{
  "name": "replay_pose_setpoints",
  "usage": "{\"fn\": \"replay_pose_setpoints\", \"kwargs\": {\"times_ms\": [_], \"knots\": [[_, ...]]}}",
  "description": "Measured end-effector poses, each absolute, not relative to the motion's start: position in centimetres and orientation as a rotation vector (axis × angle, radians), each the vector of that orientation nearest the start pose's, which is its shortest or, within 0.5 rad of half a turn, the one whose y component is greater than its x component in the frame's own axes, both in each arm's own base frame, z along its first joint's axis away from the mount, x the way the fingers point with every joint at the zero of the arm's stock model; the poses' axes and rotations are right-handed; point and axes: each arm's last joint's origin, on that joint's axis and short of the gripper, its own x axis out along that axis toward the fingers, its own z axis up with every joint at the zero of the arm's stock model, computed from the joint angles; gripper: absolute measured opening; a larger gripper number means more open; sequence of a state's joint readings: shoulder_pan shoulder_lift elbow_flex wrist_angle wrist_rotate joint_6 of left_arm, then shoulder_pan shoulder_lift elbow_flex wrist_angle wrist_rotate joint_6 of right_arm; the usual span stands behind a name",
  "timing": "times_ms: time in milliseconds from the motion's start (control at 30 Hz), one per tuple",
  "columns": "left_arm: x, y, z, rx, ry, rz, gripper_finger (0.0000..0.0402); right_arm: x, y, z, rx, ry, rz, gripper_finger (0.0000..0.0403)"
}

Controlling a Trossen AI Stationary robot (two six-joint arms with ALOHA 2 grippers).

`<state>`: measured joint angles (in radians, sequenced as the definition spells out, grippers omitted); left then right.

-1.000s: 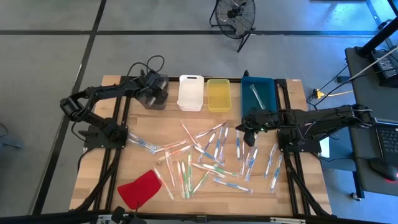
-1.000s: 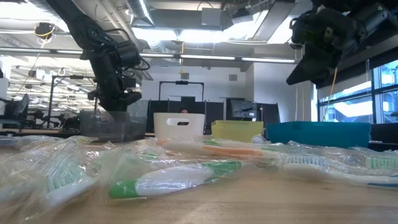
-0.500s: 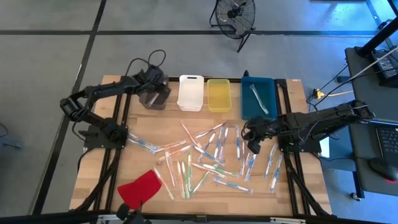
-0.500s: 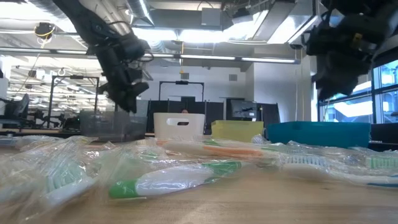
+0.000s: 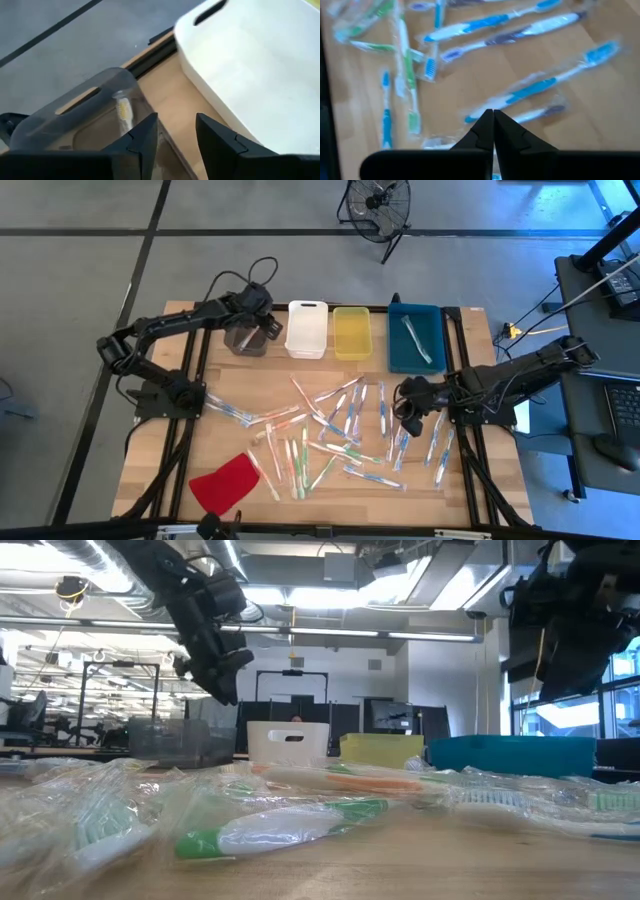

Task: Pick & Place Toothbrushes
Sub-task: Put the blue toothbrush into the yellow bin

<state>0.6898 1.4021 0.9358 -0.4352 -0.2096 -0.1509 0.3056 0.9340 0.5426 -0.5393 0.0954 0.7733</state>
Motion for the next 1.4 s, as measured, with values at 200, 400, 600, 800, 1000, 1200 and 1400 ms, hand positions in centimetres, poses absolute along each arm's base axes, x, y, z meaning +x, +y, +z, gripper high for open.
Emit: {"fn": "replay_pose_setpoints", "kwargs": {"times_ms": [200,400,600,800,1000,1200,1400], "knots": [[22.0,16.2,24.4,-0.315,0.819,0.838,0.0124,16.6,5.6,20.4,0.538,0.869,-0.125,0.0007],[22.6,13.3,26.1,-0.281,0.751,0.755,0.0116,16.5,5.8,20.5,0.523,0.845,-0.161,0.0007],[23.6,10.0,25.4,-0.254,0.759,0.713,0.0111,16.5,5.7,20.5,0.500,0.820,-0.200,0.0007],[24.1,6.9,23.8,-0.233,0.758,0.726,0.0109,16.3,5.6,20.4,0.450,0.839,-0.215,0.0007],[24.5,4.5,23.2,-0.252,0.735,0.705,0.0106,16.2,5.3,21.5,0.385,0.904,-0.302,0.0007],[24.2,2.6,22.0,-0.269,0.742,0.701,0.0109,17.2,5.6,23.3,0.304,0.985,-0.376,0.0007],[23.7,1.3,20.8,-0.317,0.765,0.700,0.0104,18.0,5.9,23.1,0.252,1.065,-0.417,0.0007]]}}
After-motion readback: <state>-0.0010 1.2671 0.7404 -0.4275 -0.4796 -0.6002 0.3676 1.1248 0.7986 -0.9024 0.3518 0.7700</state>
